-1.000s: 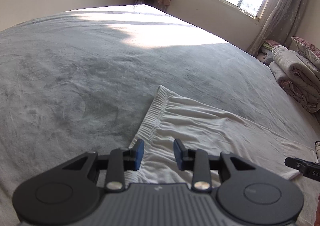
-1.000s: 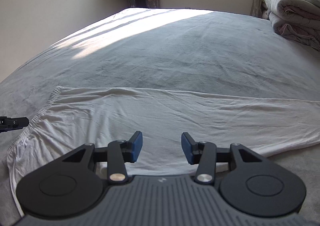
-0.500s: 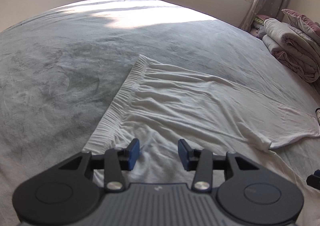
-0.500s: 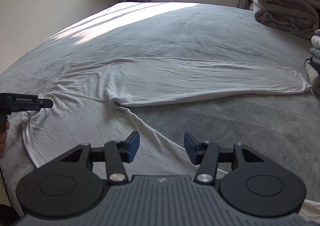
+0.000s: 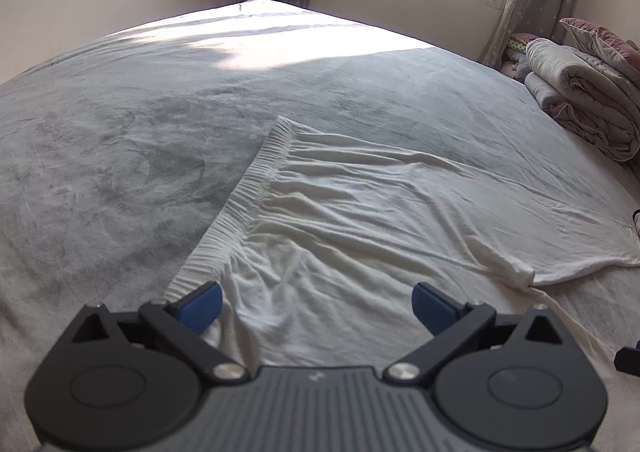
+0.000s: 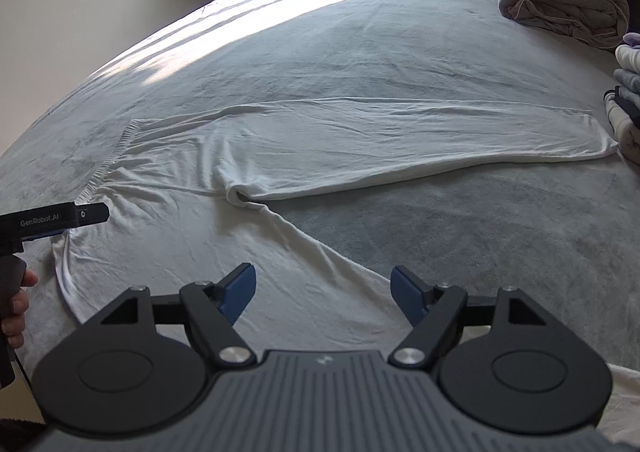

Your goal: Fold clothes

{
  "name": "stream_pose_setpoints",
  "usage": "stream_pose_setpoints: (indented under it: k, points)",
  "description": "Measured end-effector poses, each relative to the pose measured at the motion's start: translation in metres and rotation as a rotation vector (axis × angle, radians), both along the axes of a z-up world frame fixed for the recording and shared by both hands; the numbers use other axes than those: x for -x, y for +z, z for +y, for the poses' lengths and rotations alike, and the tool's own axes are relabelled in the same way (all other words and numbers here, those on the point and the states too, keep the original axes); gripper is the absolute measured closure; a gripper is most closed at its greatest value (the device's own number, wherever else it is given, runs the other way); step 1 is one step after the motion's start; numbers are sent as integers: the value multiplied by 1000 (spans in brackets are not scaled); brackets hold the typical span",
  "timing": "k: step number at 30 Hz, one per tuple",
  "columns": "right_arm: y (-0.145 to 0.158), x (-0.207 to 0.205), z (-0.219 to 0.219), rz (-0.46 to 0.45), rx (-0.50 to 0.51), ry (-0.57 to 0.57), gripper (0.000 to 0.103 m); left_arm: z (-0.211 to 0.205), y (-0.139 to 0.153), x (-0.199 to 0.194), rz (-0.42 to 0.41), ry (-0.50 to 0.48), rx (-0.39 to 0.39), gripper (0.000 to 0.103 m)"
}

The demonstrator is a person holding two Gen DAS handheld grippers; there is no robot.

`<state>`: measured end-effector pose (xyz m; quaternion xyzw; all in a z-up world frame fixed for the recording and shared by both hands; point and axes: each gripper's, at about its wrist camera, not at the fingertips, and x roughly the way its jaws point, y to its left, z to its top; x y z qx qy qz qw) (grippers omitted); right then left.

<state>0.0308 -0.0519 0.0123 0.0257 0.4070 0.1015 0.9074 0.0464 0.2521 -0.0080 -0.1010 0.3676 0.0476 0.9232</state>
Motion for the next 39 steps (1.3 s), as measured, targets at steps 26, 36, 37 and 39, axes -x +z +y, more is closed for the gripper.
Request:
stream_pose_setpoints:
  k: [26, 36, 37, 39]
  points:
    - [36, -62, 21, 47, 144, 37, 0, -6, 17, -6, -41, -26, 4, 1]
    - [20, -130, 95, -38, 212, 196, 0, 11, 12, -11, -67, 32, 45, 53]
    - [17, -137, 104, -50, 235, 224, 0, 13, 11, -12, -63, 32, 55, 56]
    - [11, -148, 117, -49, 255, 270, 0, 15, 10, -14, -55, 24, 62, 61]
